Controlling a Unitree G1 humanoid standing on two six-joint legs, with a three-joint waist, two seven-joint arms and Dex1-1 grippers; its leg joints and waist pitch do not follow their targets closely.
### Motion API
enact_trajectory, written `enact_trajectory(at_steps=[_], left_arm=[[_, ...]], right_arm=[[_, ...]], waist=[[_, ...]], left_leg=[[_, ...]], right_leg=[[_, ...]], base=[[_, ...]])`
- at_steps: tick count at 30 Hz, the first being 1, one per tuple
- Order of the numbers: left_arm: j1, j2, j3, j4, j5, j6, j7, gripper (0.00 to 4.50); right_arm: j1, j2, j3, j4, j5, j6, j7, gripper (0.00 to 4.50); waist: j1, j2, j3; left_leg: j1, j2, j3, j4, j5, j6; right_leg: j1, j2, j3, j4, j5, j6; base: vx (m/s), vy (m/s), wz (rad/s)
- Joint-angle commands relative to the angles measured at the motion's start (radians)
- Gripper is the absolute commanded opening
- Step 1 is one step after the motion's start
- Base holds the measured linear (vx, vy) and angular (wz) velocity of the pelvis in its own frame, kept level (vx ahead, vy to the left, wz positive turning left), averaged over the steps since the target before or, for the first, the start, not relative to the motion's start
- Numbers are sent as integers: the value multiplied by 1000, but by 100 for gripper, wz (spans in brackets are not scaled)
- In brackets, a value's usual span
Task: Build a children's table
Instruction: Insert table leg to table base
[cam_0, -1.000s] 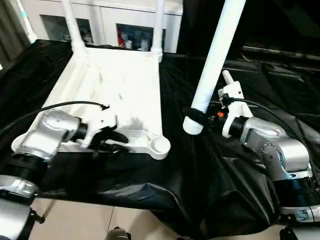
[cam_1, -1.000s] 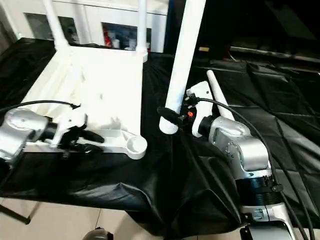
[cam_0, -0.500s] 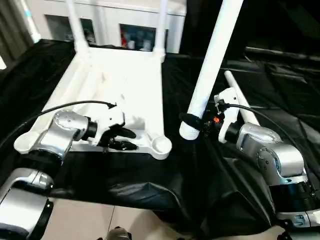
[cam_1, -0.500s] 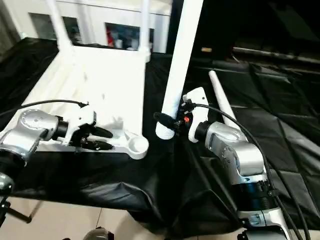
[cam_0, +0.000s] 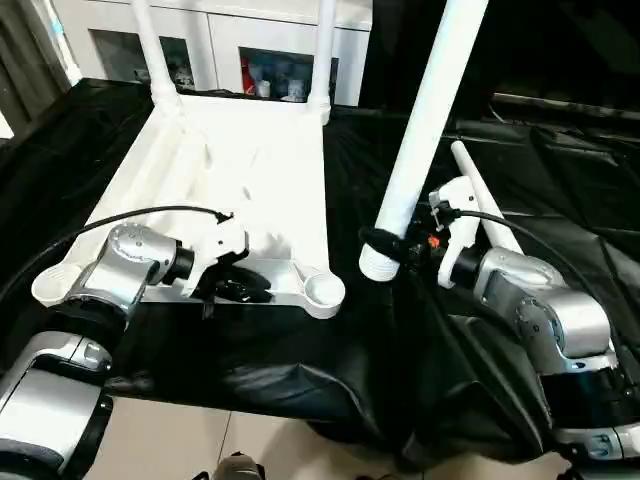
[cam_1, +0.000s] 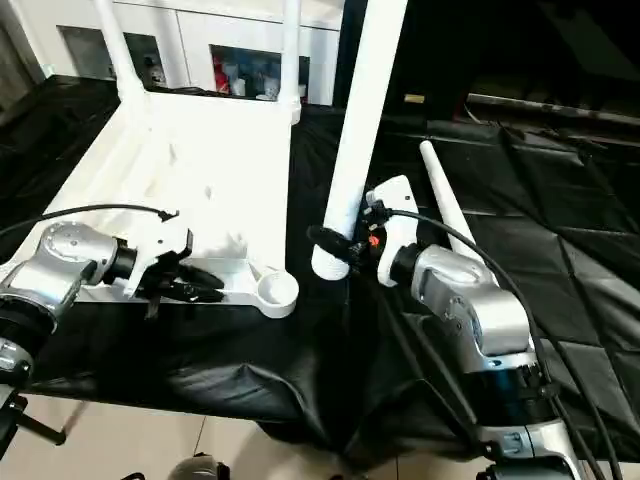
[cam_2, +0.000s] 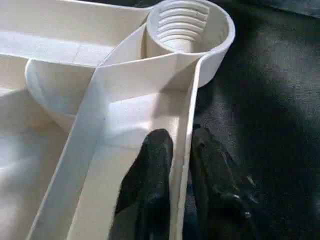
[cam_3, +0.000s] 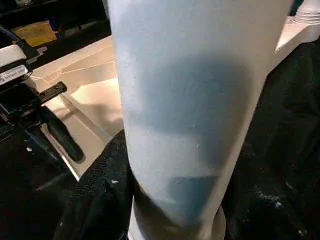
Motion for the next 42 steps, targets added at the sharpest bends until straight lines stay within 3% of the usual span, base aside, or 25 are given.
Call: enact_trajectory(at_steps=[1, 9, 12, 15, 16, 18, 19, 20, 23, 27, 34, 42], left_arm=[[-23, 0, -5, 9, 15, -10, 2, 36], [-22, -15, 1, 12, 27, -3, 16, 0], [-16, -27, 10, -11, 29, 49, 57, 0], [20, -67, 30, -106, 6, 190, 117, 0], [34, -92, 47, -146, -13, 239, 150, 0], [47, -120, 62, -187, -31, 282, 188, 0], [72, -154, 65, -252, -47, 314, 222, 0], [83, -165, 62, -280, -50, 318, 227, 0], [96, -182, 55, -302, -50, 312, 239, 0], [104, -181, 50, -311, -27, 316, 262, 0], [138, -157, 43, -392, -8, 384, 287, 0], [140, -158, 42, -418, -5, 407, 298, 0]], right_arm=[[-1, -12, -12, -27, -1, 0, -1, 191], [-3, -13, -15, -31, 3, 5, -1, 191], [-5, -4, -26, -36, 14, 15, -12, 191], [-12, 16, -38, -36, 31, 31, -27, 191], [-14, 20, -36, -34, 33, 33, -27, 191], [-16, 25, -29, -30, 30, 32, -27, 191], [-24, 27, -14, -11, 22, 25, -17, 191], [-30, 28, -5, 1, 17, 20, -10, 191], [-59, 35, 27, 60, -7, -6, 19, 191], [-96, 31, 58, 127, -55, -42, 25, 191], [-163, 26, 93, 268, -116, -97, 38, 191], [-185, 42, 95, 330, -121, -114, 73, 191]], waist=[[2, 27, -83], [-5, 27, -83], [-6, 27, -81], [-4, 29, -80], [-5, 24, -80], [-5, 25, -81], [-7, 7, -83], [-6, 12, -83], [-11, 10, -81], [-11, 12, -80], [-16, 13, -84], [-24, 13, -84]], left_leg=[[18, 29, -12, -78, -257, -48], [14, 28, -12, -77, -238, -43], [16, 28, -10, -77, -245, -38], [18, 30, -12, -77, -257, -39], [16, 32, -11, -76, -248, -35], [13, 31, -11, -74, -228, -26], [10, 31, -9, -74, -201, -18], [8, 31, -10, -73, -191, -13], [7, 25, -5, -71, -171, 8], [10, 26, -6, -72, -175, 5], [6, 25, -5, -71, -155, 6], [6, 25, -6, -71, -160, 11]], right_leg=[[58, -84, 60, -65, -193, -196], [61, -82, 59, -60, -153, -204], [61, -83, 60, -64, -182, -204], [59, -86, 60, -67, -217, -204], [61, -87, 60, -67, -228, -207], [61, -85, 59, -68, -211, -209], [64, -84, 59, -62, -182, -211], [64, -84, 59, -61, -176, -211], [60, -80, 60, -69, -195, -191], [57, -80, 60, -72, -229, -172], [60, -78, 59, -62, -172, -193], [61, -78, 58, -66, -187, -195]], base=[[0, 0, 0], [0, 0, 0], [0, 0, 0], [0, 0, 0], [0, 0, 0], [0, 0, 0], [0, 0, 0], [0, 0, 0], [0, 0, 0], [0, 0, 0], [0, 0, 0], [0, 0, 0]])
